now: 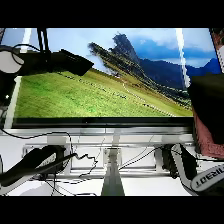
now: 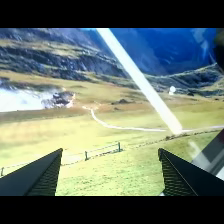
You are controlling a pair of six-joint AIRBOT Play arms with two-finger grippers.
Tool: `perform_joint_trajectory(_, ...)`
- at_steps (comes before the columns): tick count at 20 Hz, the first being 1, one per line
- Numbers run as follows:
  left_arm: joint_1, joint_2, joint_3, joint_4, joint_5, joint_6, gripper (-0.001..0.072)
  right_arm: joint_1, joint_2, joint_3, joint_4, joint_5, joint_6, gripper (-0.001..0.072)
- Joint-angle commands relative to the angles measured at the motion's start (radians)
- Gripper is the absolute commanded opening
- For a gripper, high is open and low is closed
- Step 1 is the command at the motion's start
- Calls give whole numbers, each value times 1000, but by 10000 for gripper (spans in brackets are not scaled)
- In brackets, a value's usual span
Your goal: Fold the clothes and pants, and hang the long-sleeved shirts on hangers.
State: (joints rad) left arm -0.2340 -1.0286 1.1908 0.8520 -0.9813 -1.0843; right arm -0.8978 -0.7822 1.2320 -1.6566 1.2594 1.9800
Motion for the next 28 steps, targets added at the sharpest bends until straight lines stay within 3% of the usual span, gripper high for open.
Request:
perform_joint_trajectory(1,0,23,1,12,2,0,688,-197,32,-1,-119,114,106,103)
perform_joint_trajectory(3,0,23,1,12,2,0,688,-230,24,-1,-119,110,106,415)
perform_joint_trajectory(5,0,23,1,12,2,0,688,-229,22,-1,-52,87,105,447)
perform_joint_trajectory(6,0,23,1,12,2,0,688,-229,20,-1,-6,74,96,441)
perform_joint_trajectory(7,0,23,1,12,2,0,688,-229,17,-1,56,72,85,310)
perform_joint_trajectory(8,0,23,1,12,2,0,688,-229,11,-1,128,69,65,95)
perform_joint_trajectory(9,0,23,1,12,2,0,688,-228,7,-1,209,60,33,41)
perform_joint_trajectory(12,0,23,1,12,2,0,688,-108,0,-1,381,8,-119,40)
perform_joint_trajectory(16,0,23,1,12,2,0,688,240,0,-1,218,-24,-303,39)
perform_joint_trajectory(20,0,23,1,11,2,0,688,499,-6,-1,-101,-10,-304,38)
perform_joint_trajectory(28,0,23,1,11,2,0,688,526,-4,-1,-3,-23,-303,41)
